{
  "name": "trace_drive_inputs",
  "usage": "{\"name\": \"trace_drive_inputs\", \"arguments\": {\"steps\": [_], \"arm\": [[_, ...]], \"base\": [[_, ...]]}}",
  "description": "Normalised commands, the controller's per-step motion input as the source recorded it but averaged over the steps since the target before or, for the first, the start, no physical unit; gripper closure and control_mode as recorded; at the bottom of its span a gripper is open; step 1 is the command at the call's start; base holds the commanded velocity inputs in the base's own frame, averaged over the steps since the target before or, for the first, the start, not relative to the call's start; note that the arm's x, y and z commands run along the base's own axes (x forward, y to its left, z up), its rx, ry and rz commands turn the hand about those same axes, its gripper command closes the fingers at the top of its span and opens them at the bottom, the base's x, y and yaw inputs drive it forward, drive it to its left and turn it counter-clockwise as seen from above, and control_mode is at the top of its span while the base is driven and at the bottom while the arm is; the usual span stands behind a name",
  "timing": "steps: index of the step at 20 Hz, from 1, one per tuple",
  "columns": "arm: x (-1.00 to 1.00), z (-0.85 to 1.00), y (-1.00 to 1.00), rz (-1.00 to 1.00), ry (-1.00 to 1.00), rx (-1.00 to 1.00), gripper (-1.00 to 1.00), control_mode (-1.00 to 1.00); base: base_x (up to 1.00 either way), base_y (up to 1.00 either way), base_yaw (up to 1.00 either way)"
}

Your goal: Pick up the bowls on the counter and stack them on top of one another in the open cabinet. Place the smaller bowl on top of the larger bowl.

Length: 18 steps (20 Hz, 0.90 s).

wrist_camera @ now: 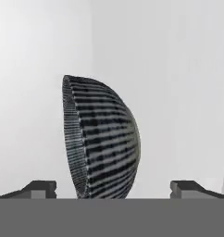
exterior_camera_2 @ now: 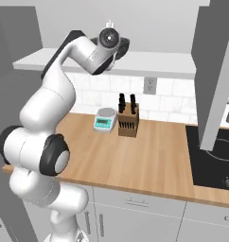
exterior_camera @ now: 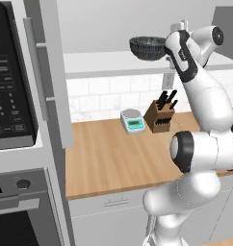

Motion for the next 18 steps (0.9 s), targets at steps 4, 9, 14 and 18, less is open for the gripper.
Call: {"name": "trace_drive_inputs", "arguments": {"steps": [4, 9, 14, 18], "arm": [[-1.00, 0.28, 0.00, 0.00, -0.05, 0.12, -1.00, -1.00], [-1.00, 0.02, 0.07, 0.02, 0.00, 0.00, -1.00, -1.00], [-1.00, -0.12, 0.11, 0.04, 0.00, -0.07, -1.00, -1.00], [-1.00, -0.53, 0.28, 0.05, 0.02, -0.13, -1.00, -1.00]], "base": [[0.00, 0.00, 0.00], [0.00, 0.00, 0.00], [0.00, 0.00, 0.00], [0.00, 0.00, 0.00]]}}
